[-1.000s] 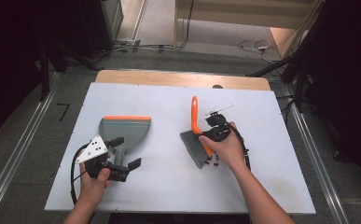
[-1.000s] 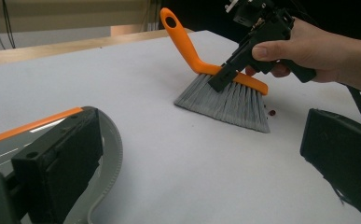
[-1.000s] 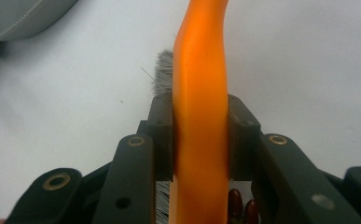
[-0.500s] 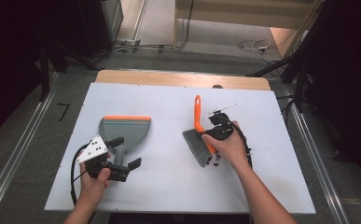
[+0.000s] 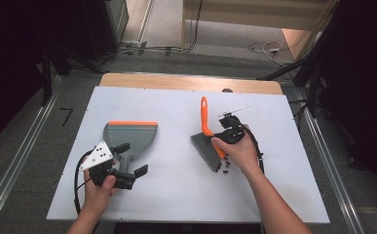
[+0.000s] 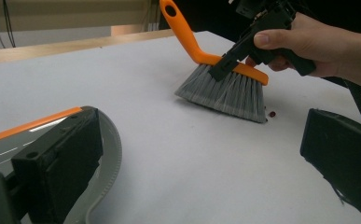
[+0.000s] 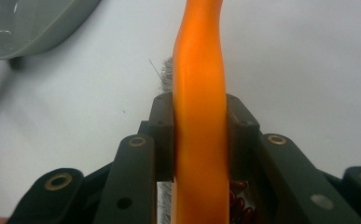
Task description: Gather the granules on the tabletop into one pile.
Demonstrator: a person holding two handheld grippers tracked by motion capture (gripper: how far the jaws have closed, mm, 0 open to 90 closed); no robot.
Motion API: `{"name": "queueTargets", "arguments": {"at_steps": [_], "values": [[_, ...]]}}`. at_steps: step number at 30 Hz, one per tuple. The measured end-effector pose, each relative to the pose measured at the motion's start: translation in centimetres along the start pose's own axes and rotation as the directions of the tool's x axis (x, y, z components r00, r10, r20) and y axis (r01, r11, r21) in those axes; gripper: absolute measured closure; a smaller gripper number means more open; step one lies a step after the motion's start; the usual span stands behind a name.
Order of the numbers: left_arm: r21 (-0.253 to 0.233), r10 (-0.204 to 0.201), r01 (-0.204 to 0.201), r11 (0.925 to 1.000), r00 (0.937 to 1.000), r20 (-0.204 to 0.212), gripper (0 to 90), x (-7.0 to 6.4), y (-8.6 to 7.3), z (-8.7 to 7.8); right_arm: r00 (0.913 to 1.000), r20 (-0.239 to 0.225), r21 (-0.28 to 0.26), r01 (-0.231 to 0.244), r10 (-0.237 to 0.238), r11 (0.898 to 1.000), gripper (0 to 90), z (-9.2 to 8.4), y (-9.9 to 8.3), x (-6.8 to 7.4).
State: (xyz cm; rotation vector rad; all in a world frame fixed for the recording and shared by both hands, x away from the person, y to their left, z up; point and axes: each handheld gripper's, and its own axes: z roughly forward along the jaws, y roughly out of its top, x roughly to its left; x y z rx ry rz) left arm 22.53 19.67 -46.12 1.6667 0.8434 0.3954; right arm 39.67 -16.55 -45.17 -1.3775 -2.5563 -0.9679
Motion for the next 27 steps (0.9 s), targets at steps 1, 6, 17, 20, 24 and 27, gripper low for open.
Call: {"name": "queueTargets", "arguments": {"at_steps": [1,6,17,20,24,27], "values": [[0.000,0.002,-0.002,1.0000,1.0000,-0.001,0.0,0.0,0.0,0.0,0.9999,-0.009,-0.006,0.008,-0.008,1.000,68.3,-0.3,0.1,0.2],[-0.006,-0.005,0.005,1.0000,0.9999,-0.014,0.0,0.2,0.0,-0.1,0.9961,-0.052,-0.042,0.069,-0.071,0.997,68.4,-2.3,0.7,1.5],[-0.007,-0.010,0.010,0.9999,0.9999,-0.012,0.0,-0.1,0.0,0.2,0.9365,-0.044,0.050,0.350,-0.348,0.936,68.4,-5.1,-0.4,4.0],[-0.006,-0.010,0.010,0.9999,0.9998,-0.015,0.0,-0.1,-0.1,0.2,0.8989,-0.031,0.077,0.438,-0.437,0.896,68.4,-5.6,-1.1,4.2],[-0.004,-0.005,0.005,1.0000,0.9997,-0.025,0.0,-0.1,-0.1,0.2,0.8552,-0.040,0.122,0.518,-0.517,0.847,68.5,-6.4,-2.1,4.7],[0.002,0.000,0.000,1.0000,0.9993,-0.036,0.0,-0.2,-0.2,0.1,0.8275,-0.042,0.161,0.559,-0.560,0.814,68.5,-6.5,-2.9,5.5]]}}
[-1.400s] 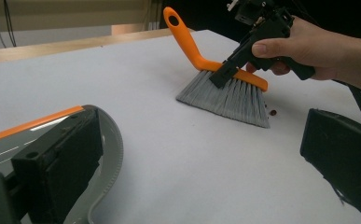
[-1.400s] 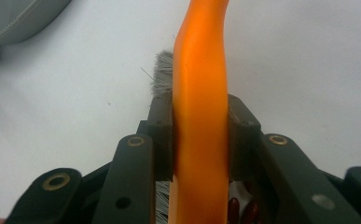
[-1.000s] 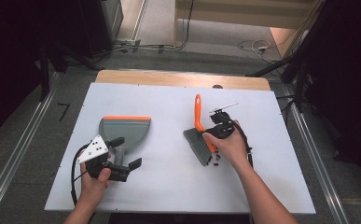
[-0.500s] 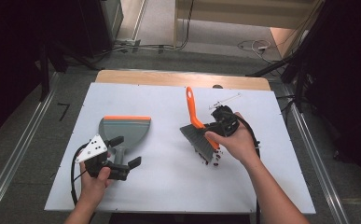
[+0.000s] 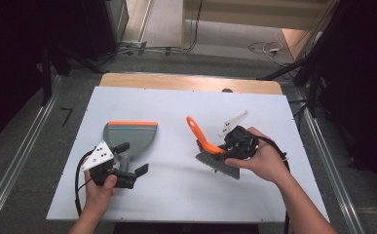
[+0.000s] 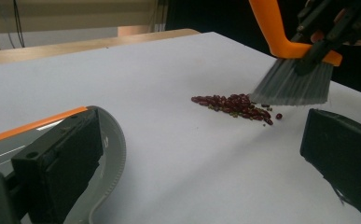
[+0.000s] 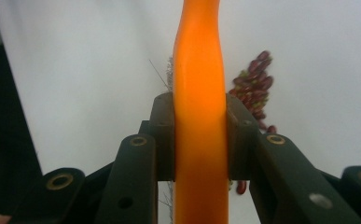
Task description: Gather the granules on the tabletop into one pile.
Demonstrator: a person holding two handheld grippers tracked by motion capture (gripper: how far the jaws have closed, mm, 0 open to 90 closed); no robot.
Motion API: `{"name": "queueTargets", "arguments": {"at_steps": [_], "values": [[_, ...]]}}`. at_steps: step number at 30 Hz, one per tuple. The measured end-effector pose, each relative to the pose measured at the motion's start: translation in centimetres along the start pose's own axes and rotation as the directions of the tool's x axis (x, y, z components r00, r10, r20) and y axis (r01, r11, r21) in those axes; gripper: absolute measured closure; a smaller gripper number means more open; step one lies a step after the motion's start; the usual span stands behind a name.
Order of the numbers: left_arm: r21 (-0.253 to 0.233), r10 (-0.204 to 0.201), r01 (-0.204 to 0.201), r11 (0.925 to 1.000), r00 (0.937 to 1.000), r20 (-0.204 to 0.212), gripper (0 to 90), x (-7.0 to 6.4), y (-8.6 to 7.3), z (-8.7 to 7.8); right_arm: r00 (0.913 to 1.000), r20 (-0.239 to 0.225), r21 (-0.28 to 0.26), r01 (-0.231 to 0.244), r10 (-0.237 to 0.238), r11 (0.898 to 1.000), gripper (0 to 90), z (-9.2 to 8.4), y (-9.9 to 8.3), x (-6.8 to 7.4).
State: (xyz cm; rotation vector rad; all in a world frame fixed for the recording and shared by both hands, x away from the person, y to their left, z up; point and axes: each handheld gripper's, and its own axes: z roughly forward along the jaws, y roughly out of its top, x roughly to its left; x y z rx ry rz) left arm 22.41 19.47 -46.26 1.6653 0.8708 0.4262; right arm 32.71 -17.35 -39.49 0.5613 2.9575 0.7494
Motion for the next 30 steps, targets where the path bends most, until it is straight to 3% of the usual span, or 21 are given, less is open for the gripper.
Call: {"name": "queueTargets", "arguments": {"at_steps": [6,8,10,16,30], "values": [[-0.011,-0.020,0.020,0.9997,0.9994,-0.027,0.0,0.1,0.0,-0.4,0.9971,-0.029,0.060,0.072,-0.070,0.996,68.5,2.4,-0.4,0.9],[-0.009,-0.022,0.021,0.9997,0.9994,-0.029,0.0,0.2,-0.1,-0.4,0.9966,-0.025,0.084,0.081,-0.079,0.993,68.5,3.5,-0.6,0.9],[-0.004,-0.024,0.023,0.9997,0.9994,-0.026,0.0,0.2,-0.2,-0.1,0.9925,-0.006,0.094,0.122,-0.122,0.988,68.5,4.4,-0.7,0.7],[0.015,-0.011,0.011,0.9998,0.9999,-0.012,0.0,0.0,-0.3,0.5,0.9964,-0.025,0.069,0.083,-0.081,0.994,68.2,4.7,-0.7,-1.0],[0.018,0.018,-0.018,0.9997,0.9998,0.011,0.0,-0.2,-0.2,0.3,0.9933,-0.046,0.028,0.107,-0.106,0.994,67.9,5.3,0.1,-3.2]]}}
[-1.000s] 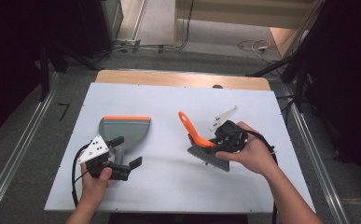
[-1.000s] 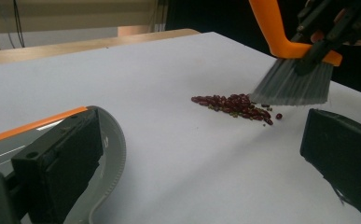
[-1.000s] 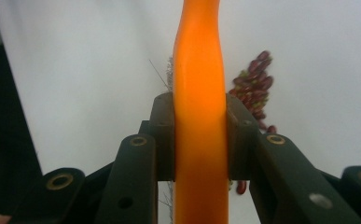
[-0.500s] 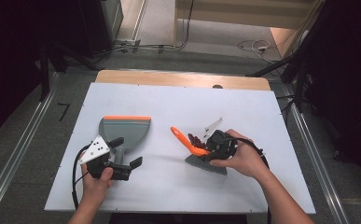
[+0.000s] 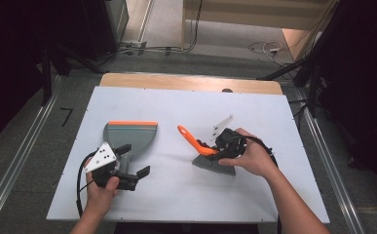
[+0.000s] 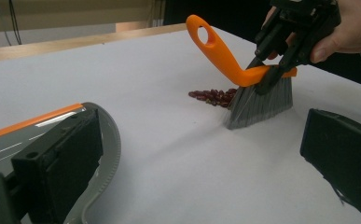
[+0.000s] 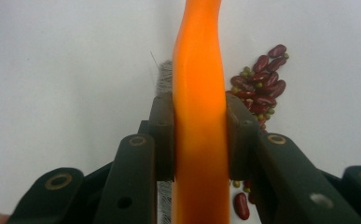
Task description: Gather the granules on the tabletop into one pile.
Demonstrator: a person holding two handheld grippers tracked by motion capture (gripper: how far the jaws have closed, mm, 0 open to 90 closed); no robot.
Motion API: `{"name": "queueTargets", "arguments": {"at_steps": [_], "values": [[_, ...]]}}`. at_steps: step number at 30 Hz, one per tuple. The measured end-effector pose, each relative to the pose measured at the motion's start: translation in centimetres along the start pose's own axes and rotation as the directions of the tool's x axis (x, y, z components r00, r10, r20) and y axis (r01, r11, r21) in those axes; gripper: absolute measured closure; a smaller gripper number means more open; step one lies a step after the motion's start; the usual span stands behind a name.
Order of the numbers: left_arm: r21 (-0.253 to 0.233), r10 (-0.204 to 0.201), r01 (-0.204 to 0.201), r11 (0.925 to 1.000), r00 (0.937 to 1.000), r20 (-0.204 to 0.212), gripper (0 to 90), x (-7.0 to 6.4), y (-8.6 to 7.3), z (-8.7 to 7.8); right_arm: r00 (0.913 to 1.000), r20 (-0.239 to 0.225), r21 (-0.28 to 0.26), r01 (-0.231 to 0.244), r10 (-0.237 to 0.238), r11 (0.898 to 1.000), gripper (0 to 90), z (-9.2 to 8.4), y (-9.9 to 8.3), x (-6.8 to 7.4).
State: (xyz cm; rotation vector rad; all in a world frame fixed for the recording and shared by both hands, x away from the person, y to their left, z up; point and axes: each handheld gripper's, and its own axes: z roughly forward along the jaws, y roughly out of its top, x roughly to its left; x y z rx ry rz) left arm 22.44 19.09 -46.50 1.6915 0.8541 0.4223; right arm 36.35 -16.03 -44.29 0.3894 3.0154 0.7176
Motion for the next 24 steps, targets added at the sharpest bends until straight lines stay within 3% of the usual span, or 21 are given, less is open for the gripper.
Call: {"name": "queueTargets", "arguments": {"at_steps": [9,11,15,17,18,19,21,22,23,24], "values": [[-0.008,-0.002,0.002,1.0000,1.0000,-0.002,0.0,0.2,0.1,-0.3,0.9995,0.005,-0.023,-0.033,0.033,0.999,68.2,-0.2,0.0,-1.1],[-0.007,0.000,0.000,1.0000,1.0000,-0.004,0.0,0.2,0.1,-0.3,0.9993,-0.015,-0.035,-0.035,0.034,0.999,68.5,-0.5,0.0,-1.2],[-0.007,0.001,-0.001,1.0000,1.0000,-0.005,0.0,0.1,0.1,-0.3,0.9969,-0.021,-0.099,-0.078,0.076,0.992,68.5,-2.3,-0.4,-1.4],[-0.006,0.000,-0.001,1.0000,1.0000,-0.007,0.0,0.1,0.1,-0.4,0.9937,0.011,-0.128,-0.109,0.112,0.986,68.5,-3.6,-0.8,-1.5],[-0.007,-0.001,0.001,1.0000,1.0000,-0.008,0.0,0.1,0.1,-0.4,0.9898,0.036,-0.143,-0.131,0.138,0.981,68.4,-4.1,-1.0,-1.7],[-0.009,-0.002,0.002,1.0000,1.0000,-0.006,0.0,0.1,0.1,-0.4,0.9791,0.062,-0.151,-0.182,0.193,0.972,68.4,-4.7,-1.3,-1.8],[-0.009,-0.002,0.002,1.0000,1.0000,-0.005,0.0,0.1,0.1,-0.4,0.9427,0.139,-0.165,-0.280,0.303,0.946,68.4,-5.5,-1.9,-2.0],[-0.008,-0.001,0.001,1.0000,1.0000,-0.006,0.0,0.1,0.1,-0.4,0.9258,0.184,-0.170,-0.301,0.330,0.938,68.4,-5.7,-2.2,-1.9],[-0.010,0.000,0.000,0.9999,1.0000,-0.004,0.0,0.1,0.1,-0.4,0.9201,0.206,-0.160,-0.304,0.333,0.939,68.4,-5.8,-2.5,-1.9],[-0.010,0.001,-0.001,1.0000,1.0000,-0.004,0.0,0.1,0.1,-0.4,0.9289,0.192,-0.151,-0.290,0.316,0.945,68.4,-5.7,-2.7,-1.9]]}}
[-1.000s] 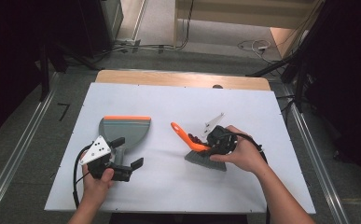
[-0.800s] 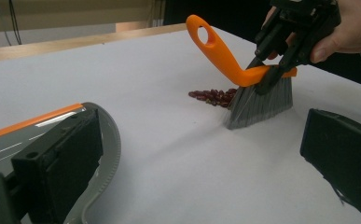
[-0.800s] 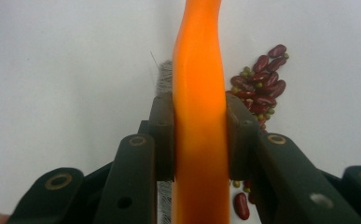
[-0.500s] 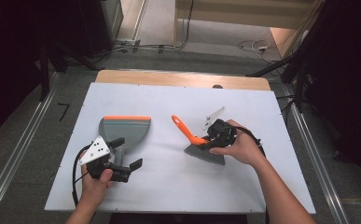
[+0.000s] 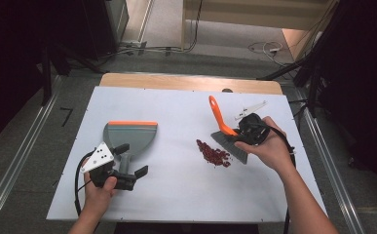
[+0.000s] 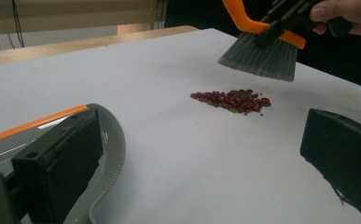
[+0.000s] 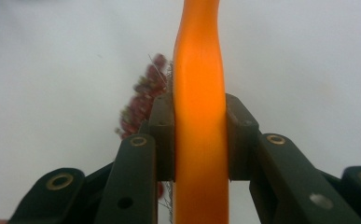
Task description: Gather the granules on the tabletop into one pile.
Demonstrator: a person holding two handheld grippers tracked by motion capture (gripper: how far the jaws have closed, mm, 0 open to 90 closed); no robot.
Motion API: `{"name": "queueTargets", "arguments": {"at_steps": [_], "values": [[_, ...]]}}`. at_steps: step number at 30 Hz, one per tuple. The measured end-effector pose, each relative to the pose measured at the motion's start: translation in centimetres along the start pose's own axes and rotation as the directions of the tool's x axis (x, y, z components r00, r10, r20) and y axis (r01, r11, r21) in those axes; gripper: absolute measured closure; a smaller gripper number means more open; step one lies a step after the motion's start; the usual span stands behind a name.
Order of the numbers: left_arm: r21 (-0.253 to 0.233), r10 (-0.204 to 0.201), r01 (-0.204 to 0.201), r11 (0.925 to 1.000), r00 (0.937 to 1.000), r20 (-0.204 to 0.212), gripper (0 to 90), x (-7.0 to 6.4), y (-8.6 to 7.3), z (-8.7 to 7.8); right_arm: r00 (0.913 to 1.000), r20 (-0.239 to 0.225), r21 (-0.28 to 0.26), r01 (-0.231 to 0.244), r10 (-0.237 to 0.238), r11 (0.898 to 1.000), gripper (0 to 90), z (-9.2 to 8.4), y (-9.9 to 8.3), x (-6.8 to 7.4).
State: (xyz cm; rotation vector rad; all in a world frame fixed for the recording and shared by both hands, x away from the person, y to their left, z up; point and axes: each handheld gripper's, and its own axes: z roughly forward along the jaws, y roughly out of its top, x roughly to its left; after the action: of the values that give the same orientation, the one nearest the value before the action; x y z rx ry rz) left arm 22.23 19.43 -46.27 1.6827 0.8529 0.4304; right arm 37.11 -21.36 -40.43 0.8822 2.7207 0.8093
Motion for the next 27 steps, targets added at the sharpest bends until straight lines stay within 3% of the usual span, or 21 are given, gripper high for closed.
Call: {"name": "queueTargets", "arguments": {"at_steps": [2,4,7,10,14,19,20,22,23,24,27], "values": [[0.000,0.001,-0.001,1.0000,1.0000,0.001,0.0,0.0,0.0,0.0,0.9924,-0.109,-0.001,0.057,-0.057,0.998,68.4,0.2,-0.4,0.2],[0.000,0.001,-0.001,1.0000,1.0000,0.001,0.0,0.0,0.0,0.0,0.9701,-0.204,-0.002,0.134,-0.132,0.991,68.4,1.0,-0.6,1.1],[0.001,-0.001,0.001,1.0000,1.0000,0.000,0.0,0.1,0.0,0.0,0.9402,-0.239,0.042,0.260,-0.243,0.965,68.4,2.7,-0.4,2.7],[-0.003,0.000,0.000,1.0000,1.0000,-0.002,0.0,0.1,0.0,-0.2,0.9142,-0.282,0.061,0.320,-0.291,0.945,68.5,4.3,-0.1,3.5],[-0.006,-0.008,0.008,1.0000,1.0000,-0.003,0.0,0.2,0.0,-0.4,0.9165,-0.270,0.059,0.322,-0.295,0.945,68.4,4.9,0.6,3.0],[-0.005,-0.005,0.005,1.0000,1.0000,-0.001,0.0,0.2,-0.1,-0.4,0.9069,-0.280,0.036,0.338,-0.315,0.940,68.2,5.4,1.0,2.1],[-0.005,-0.006,0.006,1.0000,1.0000,-0.001,0.0,0.2,-0.1,-0.4,0.9117,-0.278,0.042,0.326,-0.302,0.944,68.1,5.5,1.0,2.0],[-0.004,-0.004,0.004,1.0000,1.0000,-0.001,0.0,0.2,-0.1,-0.4,0.9067,-0.281,0.023,0.334,-0.314,0.942,68.1,5.7,1.1,1.5],[-0.004,-0.002,0.002,1.0000,1.0000,-0.001,0.0,0.2,-0.1,-0.4,0.9103,-0.283,0.028,0.323,-0.302,0.946,68.1,5.7,1.1,1.5],[-0.002,-0.001,0.001,1.0000,1.0000,-0.002,0.0,0.2,-0.1,-0.4,0.9056,-0.279,0.014,0.336,-0.319,0.942,68.1,5.8,1.2,1.3],[0.002,-0.002,0.002,1.0000,1.0000,-0.002,0.0,0.1,-0.1,-0.3,0.9043,-0.267,0.008,0.348,-0.333,0.938,68.1,5.9,1.5,1.0]]}}
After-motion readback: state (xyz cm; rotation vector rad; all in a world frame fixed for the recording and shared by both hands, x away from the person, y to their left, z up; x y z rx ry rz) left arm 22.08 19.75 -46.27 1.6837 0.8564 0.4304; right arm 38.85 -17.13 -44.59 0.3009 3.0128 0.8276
